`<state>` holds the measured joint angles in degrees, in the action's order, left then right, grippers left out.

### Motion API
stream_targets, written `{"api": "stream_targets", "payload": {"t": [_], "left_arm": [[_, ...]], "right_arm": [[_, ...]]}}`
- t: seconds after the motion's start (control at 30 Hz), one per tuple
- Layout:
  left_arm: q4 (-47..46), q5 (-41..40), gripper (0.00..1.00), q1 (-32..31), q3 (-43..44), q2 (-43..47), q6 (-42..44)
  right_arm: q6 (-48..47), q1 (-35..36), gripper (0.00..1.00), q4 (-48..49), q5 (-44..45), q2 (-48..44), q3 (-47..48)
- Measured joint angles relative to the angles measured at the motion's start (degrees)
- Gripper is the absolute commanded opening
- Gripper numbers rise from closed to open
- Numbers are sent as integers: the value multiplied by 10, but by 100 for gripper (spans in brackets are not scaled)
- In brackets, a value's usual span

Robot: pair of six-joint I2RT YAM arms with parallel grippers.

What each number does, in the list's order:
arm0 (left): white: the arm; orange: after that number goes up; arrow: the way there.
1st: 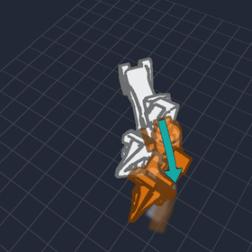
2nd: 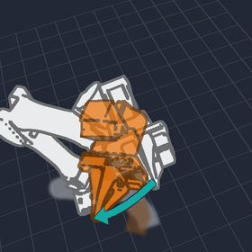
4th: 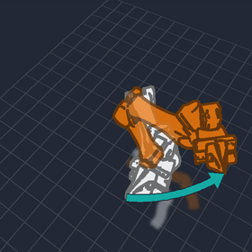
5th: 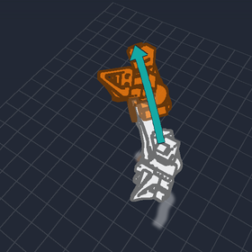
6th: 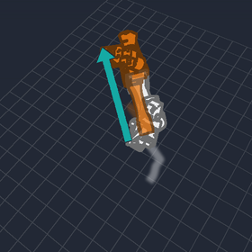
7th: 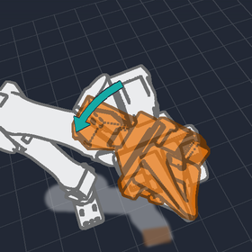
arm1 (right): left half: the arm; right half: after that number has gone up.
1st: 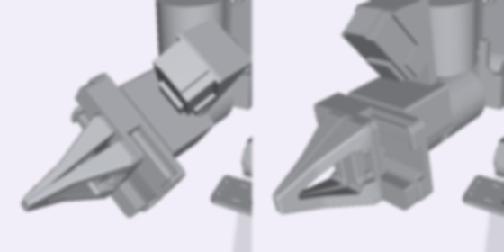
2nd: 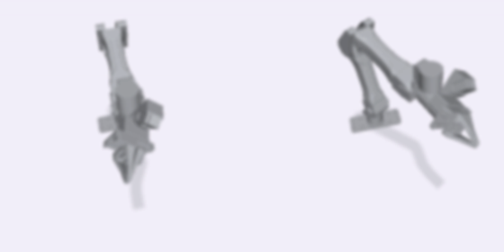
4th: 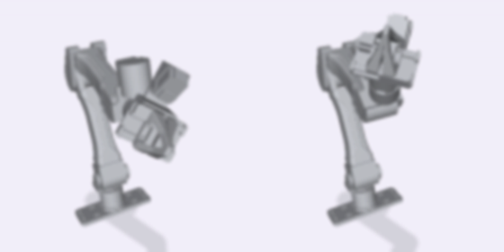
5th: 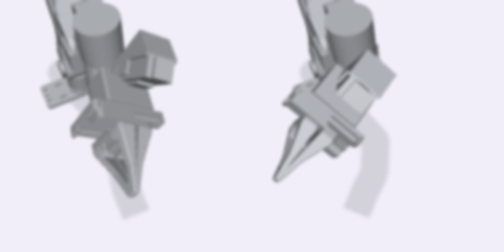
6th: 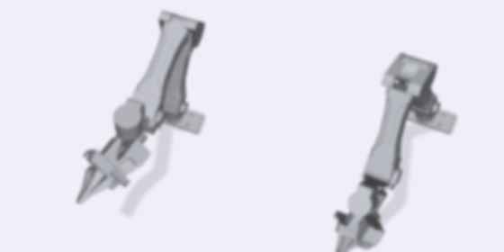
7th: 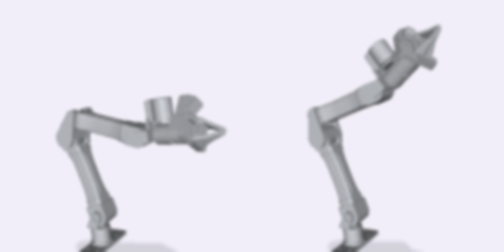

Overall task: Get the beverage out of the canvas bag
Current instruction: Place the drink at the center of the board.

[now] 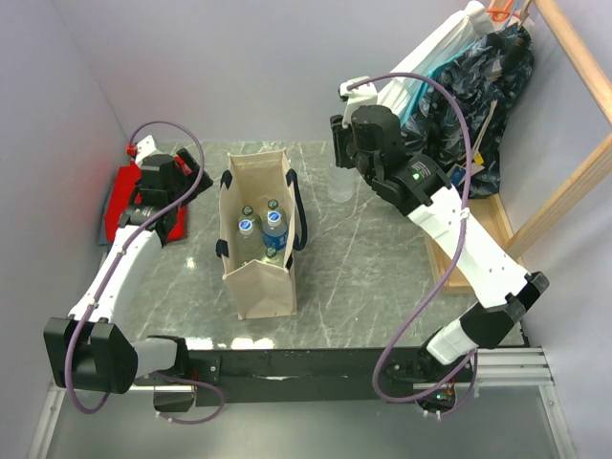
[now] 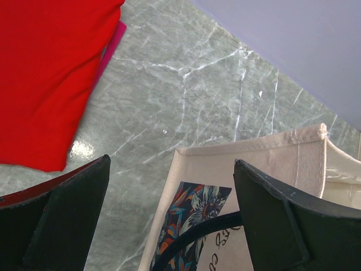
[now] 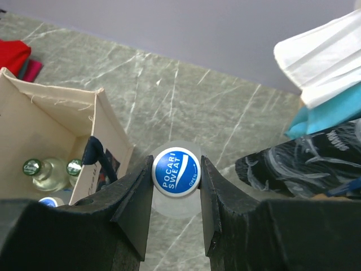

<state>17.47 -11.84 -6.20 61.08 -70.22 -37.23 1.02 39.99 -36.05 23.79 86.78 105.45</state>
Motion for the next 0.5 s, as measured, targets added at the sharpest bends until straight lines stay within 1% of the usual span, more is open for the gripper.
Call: {"api": "stream_targets", "payload": {"t": [0.3,0.5], "left_arm": [[-5,0,96,0,0,0,1],[-5,-1,96,0,0,0,1]], "right_arm": [[33,-33,0,19,-63,1,-57],[43,-47,0,41,-84,11,-90]]}}
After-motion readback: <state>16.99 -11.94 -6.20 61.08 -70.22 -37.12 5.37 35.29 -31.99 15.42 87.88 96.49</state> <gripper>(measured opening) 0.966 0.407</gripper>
